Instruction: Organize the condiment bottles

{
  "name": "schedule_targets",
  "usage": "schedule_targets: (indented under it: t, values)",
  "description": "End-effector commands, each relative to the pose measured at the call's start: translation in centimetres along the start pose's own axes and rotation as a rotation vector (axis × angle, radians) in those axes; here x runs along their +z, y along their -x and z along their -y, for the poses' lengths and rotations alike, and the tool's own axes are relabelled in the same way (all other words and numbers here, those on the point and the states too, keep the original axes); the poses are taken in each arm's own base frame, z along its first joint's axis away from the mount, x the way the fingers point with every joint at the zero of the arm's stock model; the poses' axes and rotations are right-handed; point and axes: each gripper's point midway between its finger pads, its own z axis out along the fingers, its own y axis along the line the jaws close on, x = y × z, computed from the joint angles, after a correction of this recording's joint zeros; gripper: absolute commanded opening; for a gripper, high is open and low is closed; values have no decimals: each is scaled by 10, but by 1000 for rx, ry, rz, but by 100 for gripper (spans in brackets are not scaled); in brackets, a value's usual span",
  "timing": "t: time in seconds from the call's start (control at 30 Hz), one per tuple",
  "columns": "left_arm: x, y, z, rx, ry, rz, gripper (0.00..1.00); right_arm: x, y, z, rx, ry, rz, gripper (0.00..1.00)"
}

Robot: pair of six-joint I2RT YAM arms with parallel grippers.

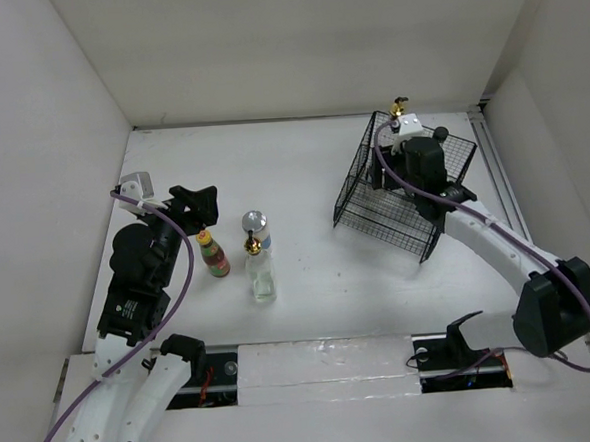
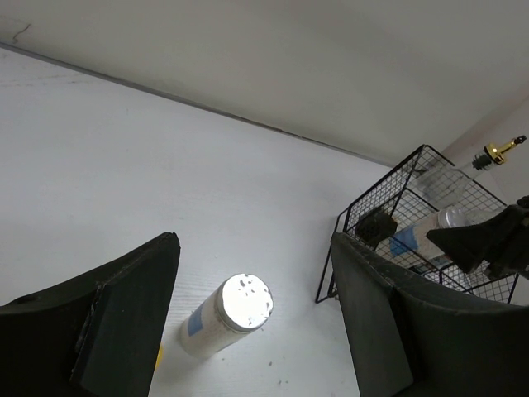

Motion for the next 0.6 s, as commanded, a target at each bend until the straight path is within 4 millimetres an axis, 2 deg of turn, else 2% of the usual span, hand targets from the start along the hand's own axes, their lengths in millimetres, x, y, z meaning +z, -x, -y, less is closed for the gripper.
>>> schedule_targets:
  t: [0.0, 0.17, 0.33, 0.37, 0.47, 0.57]
  values:
    - [1, 6, 5, 5, -25, 23, 70, 6, 35, -16, 28, 60, 114, 68]
    - [1, 6, 5, 5, -25, 23, 70, 27, 30, -19, 34, 57, 79, 71]
    - [1, 6, 5, 5, -25, 23, 70, 33, 27, -19, 33, 55, 67, 84]
    - [1, 6, 5, 5, -25, 23, 70, 33, 27, -19, 33, 55, 67, 90]
    - [1, 6, 5, 5, -25, 23, 70, 20, 43, -22, 35, 57, 113, 97]
    - [1, 6, 5, 5, -25, 23, 70, -6, 72, -28, 27, 56, 194, 99]
